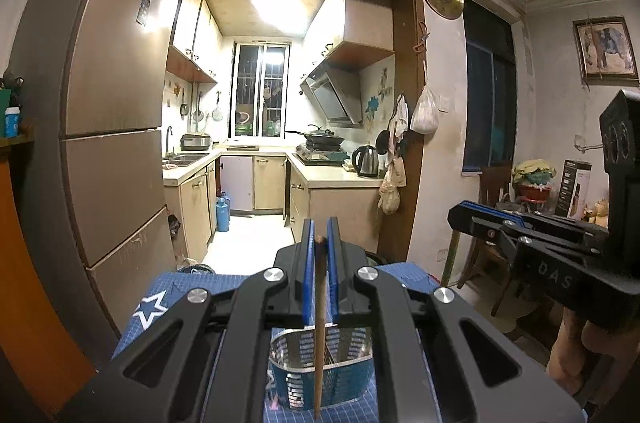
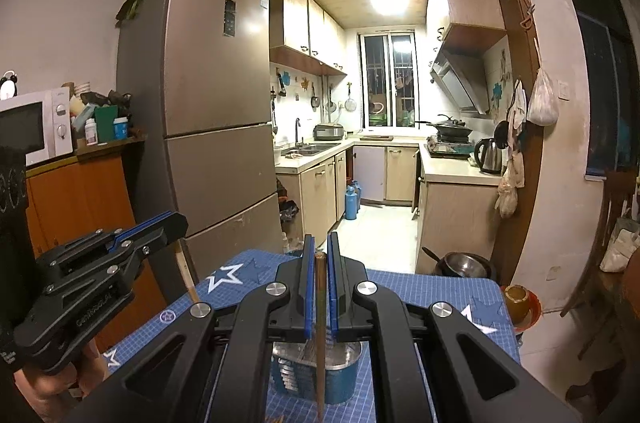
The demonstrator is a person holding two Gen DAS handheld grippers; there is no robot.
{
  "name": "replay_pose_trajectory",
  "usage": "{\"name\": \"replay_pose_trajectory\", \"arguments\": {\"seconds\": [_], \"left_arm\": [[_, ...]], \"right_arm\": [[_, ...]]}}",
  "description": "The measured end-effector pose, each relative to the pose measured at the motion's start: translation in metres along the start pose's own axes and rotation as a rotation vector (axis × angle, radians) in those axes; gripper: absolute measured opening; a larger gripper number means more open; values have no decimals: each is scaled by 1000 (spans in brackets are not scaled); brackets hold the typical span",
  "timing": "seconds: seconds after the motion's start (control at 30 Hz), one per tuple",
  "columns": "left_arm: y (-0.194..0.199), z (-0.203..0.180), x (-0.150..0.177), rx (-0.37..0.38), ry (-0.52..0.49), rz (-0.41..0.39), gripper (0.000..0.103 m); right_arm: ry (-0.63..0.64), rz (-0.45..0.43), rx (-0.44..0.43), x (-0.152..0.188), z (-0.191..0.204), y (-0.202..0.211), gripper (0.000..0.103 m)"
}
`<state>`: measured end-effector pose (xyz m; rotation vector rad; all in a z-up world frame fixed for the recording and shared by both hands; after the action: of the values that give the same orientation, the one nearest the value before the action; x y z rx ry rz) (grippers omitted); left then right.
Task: Organize utensils
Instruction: 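Lift the left gripper's chopstick upright over the teal holder while the right gripper carries its chopstick there too, then open the left gripper to drop its chopstick into the holder while the right gripper releases its chopstick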
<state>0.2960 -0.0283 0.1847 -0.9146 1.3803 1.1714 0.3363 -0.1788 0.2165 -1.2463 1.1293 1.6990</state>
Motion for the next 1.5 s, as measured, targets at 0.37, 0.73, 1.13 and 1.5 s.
{"name": "replay_pose_trajectory", "arguments": {"seconds": [0.37, 0.73, 1.13, 1.5], "left_arm": [[-31, 18, -54, -27, 6, -60, 5], [-55, 19, -55, -16, 2, -62, 5], [-91, 30, -7, -5, 34, 20, 5], [-85, 35, 8, -3, 41, 54, 44]], "right_arm": [[14, -35, 8, -57, -7, -42, 7], [-11, 3, 8, -44, -25, -78, 7], [-13, 53, -1, -12, -29, -100, 7], [-19, 29, 5, -10, -28, -87, 22]]}}
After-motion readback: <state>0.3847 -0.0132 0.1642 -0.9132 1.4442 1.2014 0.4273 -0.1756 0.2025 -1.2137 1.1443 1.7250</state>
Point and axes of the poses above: each gripper's, at about its wrist camera, not at the fingertips, and y roughly against the way its jaws point, z to its left, x to its underside, the point moved 1 cm from there along -y, roughly the way its jaws point, and after that the axes turned 5 degrees about -y, right-handed, at the moved point
